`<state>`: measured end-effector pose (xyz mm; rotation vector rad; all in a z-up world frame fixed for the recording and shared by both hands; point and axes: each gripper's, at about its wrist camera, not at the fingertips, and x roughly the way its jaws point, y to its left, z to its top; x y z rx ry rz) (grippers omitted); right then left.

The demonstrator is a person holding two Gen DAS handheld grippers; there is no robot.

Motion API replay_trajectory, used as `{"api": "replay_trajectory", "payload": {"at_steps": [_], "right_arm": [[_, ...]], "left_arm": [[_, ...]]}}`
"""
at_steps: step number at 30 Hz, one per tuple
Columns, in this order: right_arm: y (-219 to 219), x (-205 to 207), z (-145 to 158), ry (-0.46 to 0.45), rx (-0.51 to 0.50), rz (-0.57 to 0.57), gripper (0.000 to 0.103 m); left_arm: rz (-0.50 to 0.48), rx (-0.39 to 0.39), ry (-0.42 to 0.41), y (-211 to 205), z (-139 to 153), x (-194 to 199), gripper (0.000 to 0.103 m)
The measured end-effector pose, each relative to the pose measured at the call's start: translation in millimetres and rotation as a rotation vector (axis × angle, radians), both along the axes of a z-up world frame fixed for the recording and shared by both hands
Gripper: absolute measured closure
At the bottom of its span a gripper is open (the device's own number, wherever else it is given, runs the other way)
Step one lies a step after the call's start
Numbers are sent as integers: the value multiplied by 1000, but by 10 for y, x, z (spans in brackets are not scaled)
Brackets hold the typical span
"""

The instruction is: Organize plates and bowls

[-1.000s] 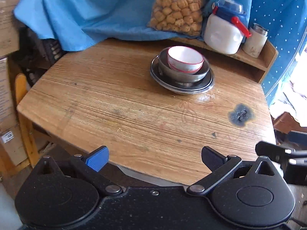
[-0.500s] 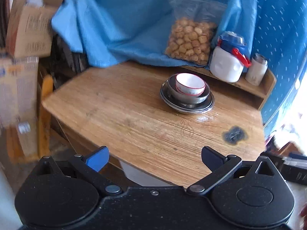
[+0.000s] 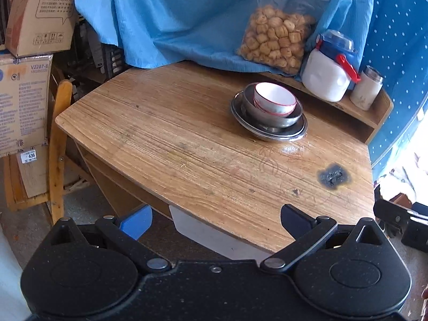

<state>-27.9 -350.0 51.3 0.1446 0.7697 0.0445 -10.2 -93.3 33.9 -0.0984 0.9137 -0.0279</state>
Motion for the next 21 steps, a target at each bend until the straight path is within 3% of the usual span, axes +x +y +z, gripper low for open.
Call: {"api": "replay_trajectory", "payload": {"at_steps": [9,21], "right_arm": [[48,17,-3,13,-6,-17,0],[25,-7,-70,50,2,-32,0]], "left_arm": [[-77,48,16,-67,-40,54,1],[-92,38,39,-50,-70,59,1]]}}
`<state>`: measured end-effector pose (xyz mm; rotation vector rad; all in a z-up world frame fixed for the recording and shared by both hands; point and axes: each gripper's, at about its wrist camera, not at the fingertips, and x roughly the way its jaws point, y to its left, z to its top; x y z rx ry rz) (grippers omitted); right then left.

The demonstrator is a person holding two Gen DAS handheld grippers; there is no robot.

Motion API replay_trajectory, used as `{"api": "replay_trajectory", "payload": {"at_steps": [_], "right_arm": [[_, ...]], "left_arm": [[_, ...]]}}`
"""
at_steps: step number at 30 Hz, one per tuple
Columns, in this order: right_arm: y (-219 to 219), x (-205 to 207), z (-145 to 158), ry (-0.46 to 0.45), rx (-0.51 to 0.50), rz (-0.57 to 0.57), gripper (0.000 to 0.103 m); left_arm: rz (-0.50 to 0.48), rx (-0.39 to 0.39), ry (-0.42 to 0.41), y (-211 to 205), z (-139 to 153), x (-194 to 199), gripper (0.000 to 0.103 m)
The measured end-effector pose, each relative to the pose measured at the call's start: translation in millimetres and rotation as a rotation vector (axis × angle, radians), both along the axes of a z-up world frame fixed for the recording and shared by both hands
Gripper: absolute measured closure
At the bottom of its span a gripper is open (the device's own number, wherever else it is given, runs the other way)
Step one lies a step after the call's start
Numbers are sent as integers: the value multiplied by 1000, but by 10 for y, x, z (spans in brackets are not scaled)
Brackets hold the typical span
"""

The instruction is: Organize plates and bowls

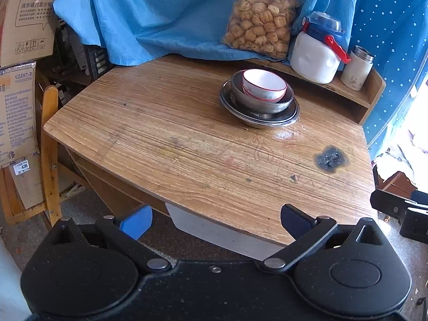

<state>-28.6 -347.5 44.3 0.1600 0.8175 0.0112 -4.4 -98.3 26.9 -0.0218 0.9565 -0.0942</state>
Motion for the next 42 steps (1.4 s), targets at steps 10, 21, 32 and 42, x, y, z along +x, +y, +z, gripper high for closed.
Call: {"api": "replay_trajectory", "payload": {"at_steps": [10,21,32,42], "right_arm": [[-32,48,-26,11,5,0,0],[-18,113,-33,10,14,20,0],[11,157,-75,37,10,42,0],[-1,166,-84,39,12,41,0]], "left_arm": [[-10,13,-6,-55,24,23,1],[4,17,-17,-55,52,37,1],[36,-1,-19,-22,50,66,1],[33,14,-6,-56,43,89,1]]}}
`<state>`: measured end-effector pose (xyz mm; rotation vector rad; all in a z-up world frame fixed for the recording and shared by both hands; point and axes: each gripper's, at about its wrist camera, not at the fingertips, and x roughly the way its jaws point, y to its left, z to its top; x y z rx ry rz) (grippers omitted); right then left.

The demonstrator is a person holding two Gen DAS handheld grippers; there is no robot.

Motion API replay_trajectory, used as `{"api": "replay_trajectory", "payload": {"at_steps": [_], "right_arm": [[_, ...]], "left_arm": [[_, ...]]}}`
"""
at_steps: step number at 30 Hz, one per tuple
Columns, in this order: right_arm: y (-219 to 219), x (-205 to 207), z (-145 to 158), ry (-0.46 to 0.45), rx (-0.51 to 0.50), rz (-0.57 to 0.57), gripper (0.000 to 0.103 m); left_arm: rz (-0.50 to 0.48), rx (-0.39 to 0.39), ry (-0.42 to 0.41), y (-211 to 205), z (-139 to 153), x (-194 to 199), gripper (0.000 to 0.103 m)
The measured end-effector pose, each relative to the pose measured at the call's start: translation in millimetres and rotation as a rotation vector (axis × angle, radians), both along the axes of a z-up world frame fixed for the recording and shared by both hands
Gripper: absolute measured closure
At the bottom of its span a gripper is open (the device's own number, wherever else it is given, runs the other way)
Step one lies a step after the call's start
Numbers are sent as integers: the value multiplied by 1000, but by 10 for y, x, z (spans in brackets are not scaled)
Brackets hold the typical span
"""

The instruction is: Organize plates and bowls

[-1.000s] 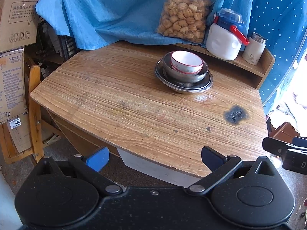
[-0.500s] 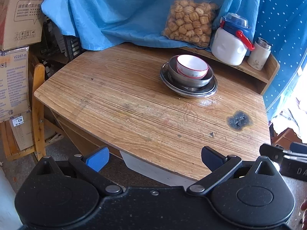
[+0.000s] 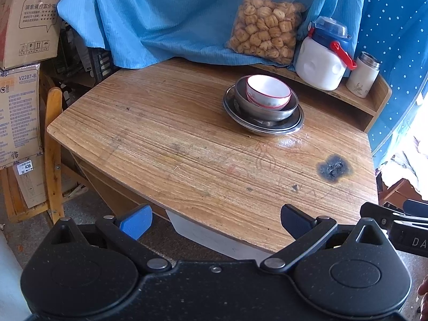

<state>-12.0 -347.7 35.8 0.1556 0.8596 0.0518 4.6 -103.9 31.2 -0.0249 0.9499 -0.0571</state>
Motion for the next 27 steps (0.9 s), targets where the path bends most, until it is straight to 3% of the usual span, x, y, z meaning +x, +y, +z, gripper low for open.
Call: {"api": "replay_trajectory", "payload": {"at_steps": [21,27], "right_arm": [[-34,2,8,-10,11,4,0],[-40,-7,16,-15,11,-2,0]], "left_arm": [[20,37,-25,-52,88,-32,1],[9,4,-54,-40,163,-54,1]]}}
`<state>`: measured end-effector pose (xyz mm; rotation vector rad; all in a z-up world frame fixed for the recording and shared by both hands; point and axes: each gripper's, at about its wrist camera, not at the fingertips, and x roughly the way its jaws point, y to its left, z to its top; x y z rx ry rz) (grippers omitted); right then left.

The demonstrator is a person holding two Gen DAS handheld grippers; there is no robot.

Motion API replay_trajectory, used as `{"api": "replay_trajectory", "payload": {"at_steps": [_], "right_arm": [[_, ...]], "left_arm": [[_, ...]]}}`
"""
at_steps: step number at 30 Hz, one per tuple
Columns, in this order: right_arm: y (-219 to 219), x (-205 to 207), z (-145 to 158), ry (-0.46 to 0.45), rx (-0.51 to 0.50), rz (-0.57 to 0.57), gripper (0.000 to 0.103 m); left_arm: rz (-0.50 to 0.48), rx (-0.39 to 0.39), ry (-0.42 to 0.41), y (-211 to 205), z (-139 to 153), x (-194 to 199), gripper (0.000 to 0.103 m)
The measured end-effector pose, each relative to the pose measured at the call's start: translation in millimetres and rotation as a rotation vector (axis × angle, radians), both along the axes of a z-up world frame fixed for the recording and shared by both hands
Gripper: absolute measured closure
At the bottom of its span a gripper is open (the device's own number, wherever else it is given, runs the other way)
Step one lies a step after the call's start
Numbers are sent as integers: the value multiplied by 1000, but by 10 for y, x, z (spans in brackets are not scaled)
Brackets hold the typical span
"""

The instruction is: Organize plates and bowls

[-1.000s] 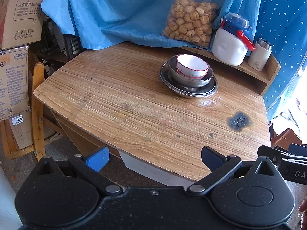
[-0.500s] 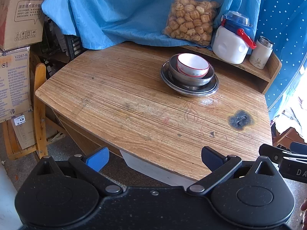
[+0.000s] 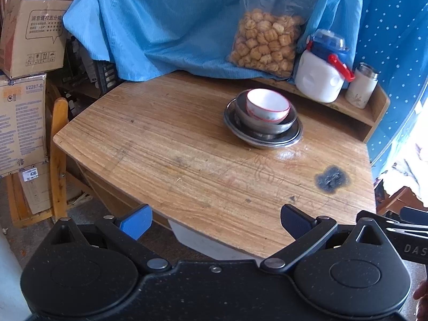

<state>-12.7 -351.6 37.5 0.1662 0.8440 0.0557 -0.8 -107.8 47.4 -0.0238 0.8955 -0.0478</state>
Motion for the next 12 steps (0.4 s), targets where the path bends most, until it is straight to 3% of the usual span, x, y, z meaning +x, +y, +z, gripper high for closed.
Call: {"api": "replay_trajectory", "payload": {"at_steps": [12], "right_arm": [[-2,7,-16,7,-7,-6,0]], "left_arm": [[-24,7,-36,-42,50,-25,1]]}}
